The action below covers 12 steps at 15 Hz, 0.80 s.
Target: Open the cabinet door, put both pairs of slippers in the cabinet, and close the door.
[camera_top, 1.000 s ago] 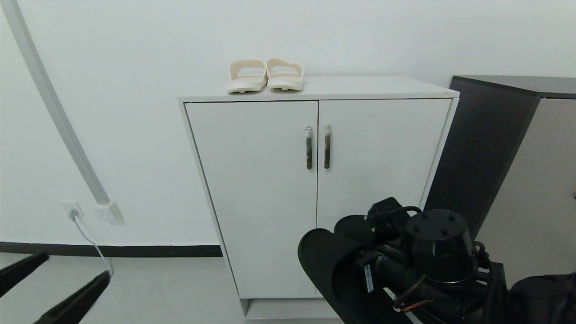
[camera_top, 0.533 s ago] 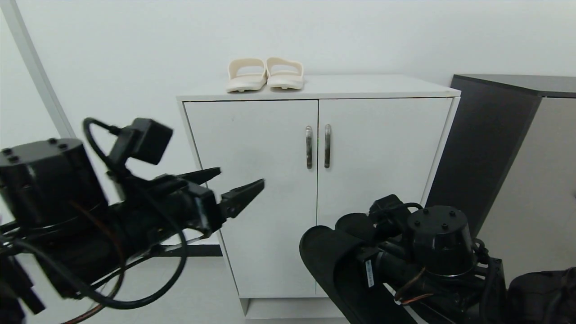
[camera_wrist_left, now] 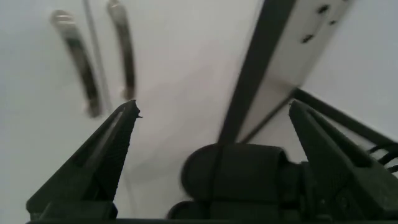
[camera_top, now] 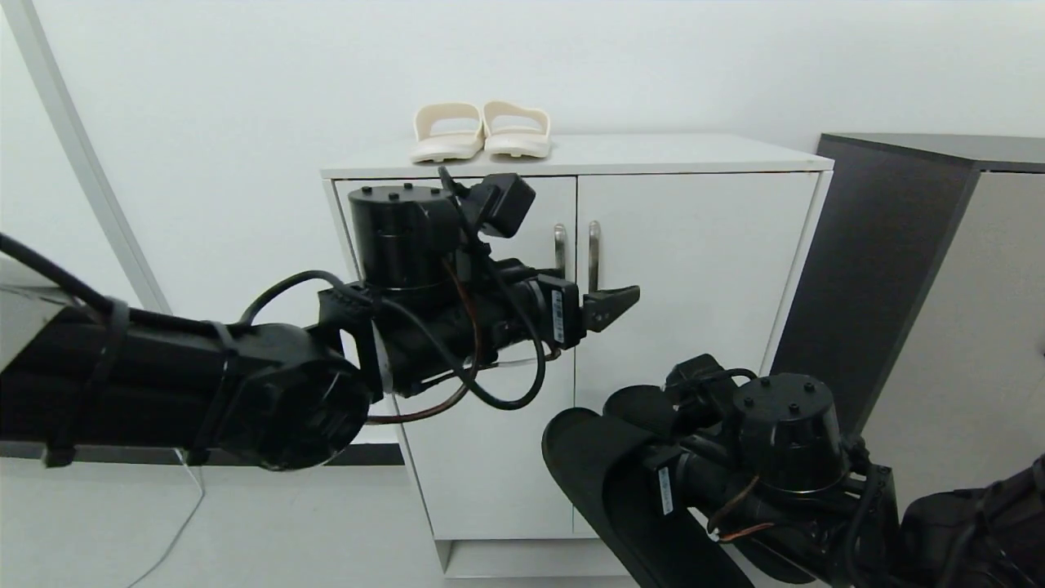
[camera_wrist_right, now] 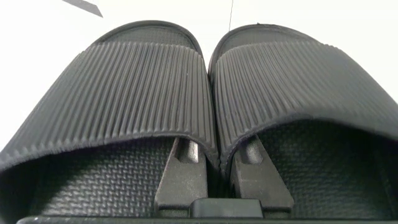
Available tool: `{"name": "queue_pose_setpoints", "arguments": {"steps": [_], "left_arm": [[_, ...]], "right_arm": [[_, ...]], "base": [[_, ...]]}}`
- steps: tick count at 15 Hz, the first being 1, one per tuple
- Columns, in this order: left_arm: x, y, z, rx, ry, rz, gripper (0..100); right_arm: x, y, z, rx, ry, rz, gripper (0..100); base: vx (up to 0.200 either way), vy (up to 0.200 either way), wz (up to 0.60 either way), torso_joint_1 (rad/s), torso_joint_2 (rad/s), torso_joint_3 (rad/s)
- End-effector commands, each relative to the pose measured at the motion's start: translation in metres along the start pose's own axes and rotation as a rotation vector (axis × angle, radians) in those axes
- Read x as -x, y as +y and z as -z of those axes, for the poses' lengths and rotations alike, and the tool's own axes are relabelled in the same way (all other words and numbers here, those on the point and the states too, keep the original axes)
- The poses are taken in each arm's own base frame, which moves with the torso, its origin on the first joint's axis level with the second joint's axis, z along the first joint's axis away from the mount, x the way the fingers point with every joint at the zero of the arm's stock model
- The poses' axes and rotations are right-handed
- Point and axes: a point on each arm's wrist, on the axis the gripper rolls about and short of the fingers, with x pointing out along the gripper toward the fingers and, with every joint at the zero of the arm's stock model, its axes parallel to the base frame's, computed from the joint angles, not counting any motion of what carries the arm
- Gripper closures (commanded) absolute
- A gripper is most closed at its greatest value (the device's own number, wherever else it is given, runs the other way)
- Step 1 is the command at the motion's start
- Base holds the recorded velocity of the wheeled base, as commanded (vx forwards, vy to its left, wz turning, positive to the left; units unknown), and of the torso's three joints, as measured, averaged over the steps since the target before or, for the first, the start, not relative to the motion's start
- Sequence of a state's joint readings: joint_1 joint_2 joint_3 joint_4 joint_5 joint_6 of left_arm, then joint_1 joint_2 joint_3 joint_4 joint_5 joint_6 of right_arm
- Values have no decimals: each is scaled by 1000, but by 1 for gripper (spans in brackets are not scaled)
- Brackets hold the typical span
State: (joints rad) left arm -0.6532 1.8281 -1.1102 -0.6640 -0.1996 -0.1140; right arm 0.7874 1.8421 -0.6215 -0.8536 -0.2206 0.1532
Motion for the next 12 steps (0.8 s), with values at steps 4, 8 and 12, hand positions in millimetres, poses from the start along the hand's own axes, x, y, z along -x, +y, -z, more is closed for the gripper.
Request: {"name": "queue_pose_setpoints", "arguments": {"steps": [4,8,12], "left_arm": [[-30,16,-24,132,21,159,0],[-21,31,-38,258,51,293,0],[-38,41,-27,282,59,243,0]], "right_arm": [[0,0,2,6,9,-15,100],[-2,0,2,5,12,-19,100],[-3,-3,2,14,12,-17,100]], "base": [[0,0,0,0,0,0],[0,0,0,0,0,0],[0,0,0,0,0,0]]}}
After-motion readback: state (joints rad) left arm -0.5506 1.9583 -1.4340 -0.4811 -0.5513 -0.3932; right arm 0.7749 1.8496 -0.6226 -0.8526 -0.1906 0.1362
